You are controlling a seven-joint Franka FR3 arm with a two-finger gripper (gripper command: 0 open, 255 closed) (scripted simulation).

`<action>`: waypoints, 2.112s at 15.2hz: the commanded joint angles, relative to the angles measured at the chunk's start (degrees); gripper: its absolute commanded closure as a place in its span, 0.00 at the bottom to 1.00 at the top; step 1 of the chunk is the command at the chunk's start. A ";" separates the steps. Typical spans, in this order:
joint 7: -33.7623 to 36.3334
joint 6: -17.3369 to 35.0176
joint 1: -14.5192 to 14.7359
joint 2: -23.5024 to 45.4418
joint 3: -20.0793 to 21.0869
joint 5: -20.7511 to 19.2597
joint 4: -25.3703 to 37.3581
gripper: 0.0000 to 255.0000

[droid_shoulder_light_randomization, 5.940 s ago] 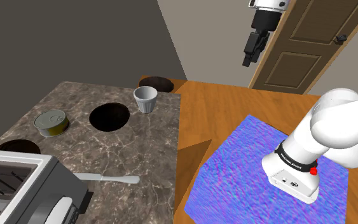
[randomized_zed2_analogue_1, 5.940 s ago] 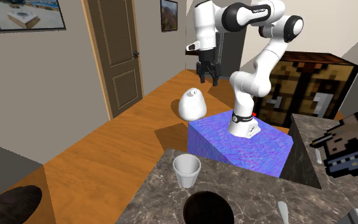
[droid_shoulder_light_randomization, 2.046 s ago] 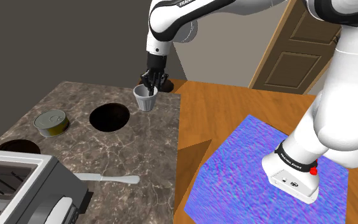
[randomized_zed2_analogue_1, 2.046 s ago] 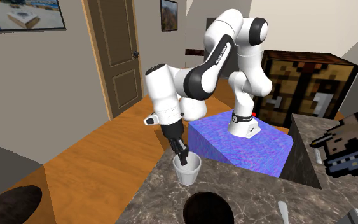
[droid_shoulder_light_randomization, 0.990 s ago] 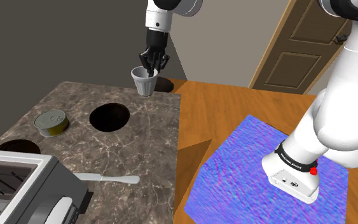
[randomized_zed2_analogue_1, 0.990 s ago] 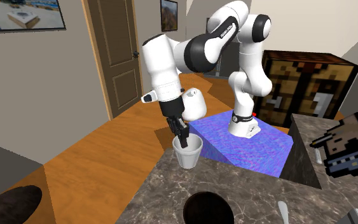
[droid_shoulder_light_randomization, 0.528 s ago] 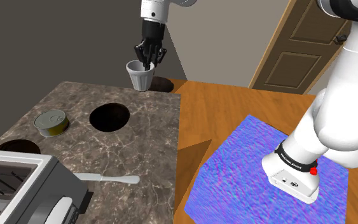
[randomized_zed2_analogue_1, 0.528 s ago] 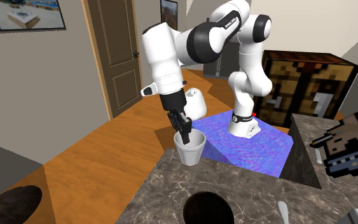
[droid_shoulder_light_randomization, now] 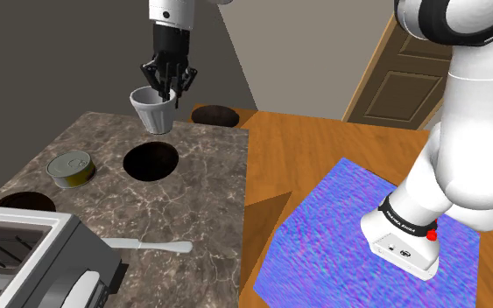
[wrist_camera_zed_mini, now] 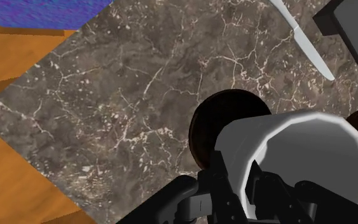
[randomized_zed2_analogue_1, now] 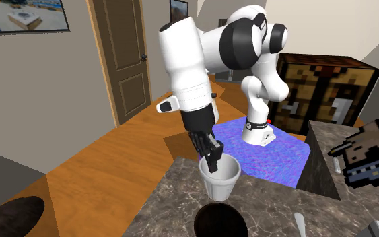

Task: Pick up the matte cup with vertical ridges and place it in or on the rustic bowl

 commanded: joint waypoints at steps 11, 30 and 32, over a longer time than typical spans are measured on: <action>2.21 4.07 2.68 5.43 0.53 -0.96 2.08 1.00; 0.83 9.57 2.70 6.66 0.47 -0.73 -2.36 0.00; 0.83 9.57 2.70 6.66 0.47 -0.73 -2.36 0.00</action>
